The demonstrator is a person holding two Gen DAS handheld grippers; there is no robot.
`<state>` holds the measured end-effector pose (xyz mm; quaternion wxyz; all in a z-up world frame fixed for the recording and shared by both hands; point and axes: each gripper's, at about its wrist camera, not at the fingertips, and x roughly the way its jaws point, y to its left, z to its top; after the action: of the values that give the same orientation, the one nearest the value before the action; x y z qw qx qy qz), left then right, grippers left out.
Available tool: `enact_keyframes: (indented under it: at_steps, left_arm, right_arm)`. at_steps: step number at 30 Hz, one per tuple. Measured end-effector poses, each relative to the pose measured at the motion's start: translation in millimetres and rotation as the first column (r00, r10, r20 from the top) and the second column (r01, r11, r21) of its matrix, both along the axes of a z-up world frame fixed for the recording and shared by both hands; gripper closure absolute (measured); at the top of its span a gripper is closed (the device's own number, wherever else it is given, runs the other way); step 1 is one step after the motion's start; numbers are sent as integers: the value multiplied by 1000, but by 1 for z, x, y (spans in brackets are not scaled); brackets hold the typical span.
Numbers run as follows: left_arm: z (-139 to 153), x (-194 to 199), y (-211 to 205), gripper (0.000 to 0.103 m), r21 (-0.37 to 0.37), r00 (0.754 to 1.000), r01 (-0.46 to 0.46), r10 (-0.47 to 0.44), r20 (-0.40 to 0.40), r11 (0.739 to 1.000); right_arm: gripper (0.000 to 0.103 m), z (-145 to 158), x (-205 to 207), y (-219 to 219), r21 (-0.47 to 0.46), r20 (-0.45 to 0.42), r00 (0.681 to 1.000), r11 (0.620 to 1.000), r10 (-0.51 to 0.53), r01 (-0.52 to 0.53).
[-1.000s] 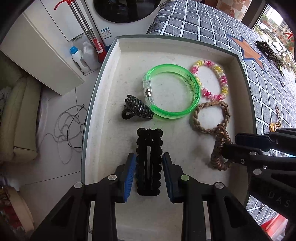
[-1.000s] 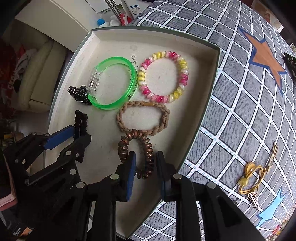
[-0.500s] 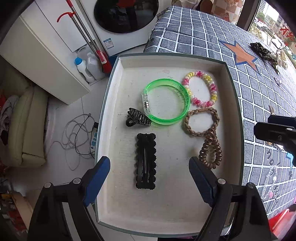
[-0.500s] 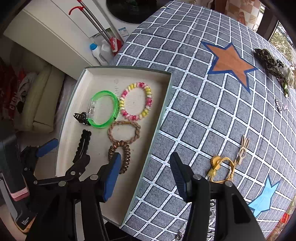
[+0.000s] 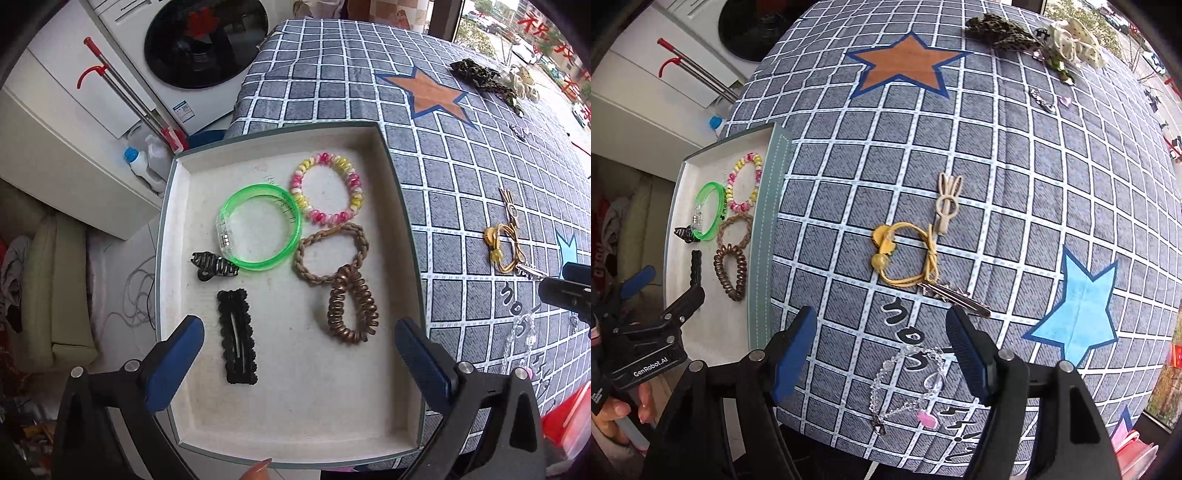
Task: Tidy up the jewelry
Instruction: 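Move both grippers back over the jewelry on the tablecloth, then grasp the yellow flower hair tie with left while right grasps the small silver charm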
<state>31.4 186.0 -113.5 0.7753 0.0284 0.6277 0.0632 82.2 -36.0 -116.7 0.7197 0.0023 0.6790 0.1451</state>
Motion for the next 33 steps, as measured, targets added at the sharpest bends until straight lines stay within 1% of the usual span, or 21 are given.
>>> enact_keyframes:
  at_steps: [7, 14, 23, 30, 33]
  left_arm:
    - [14, 26, -50, 0, -31, 994, 109, -109, 22, 994]
    - [6, 50, -97, 0, -62, 985, 171, -171, -3, 983]
    - [-15, 67, -135, 0, -93, 975, 205, -211, -64, 974]
    - [-32, 76, -146, 0, -91, 973, 198, -207, -104, 976]
    - [-39, 78, -148, 0, -84, 972, 194, -203, -116, 977]
  right_arm:
    - [25, -4, -16, -64, -35, -16, 993, 993, -117, 116]
    - [25, -16, -28, -118, -71, -39, 974, 973, -222, 219]
    - [25, -29, -50, -173, -110, -63, 953, 951, -297, 289]
    - [25, -39, -77, -221, -118, -86, 939, 940, -332, 321]
    - [25, -43, -95, -247, -118, -92, 937, 939, -336, 324]
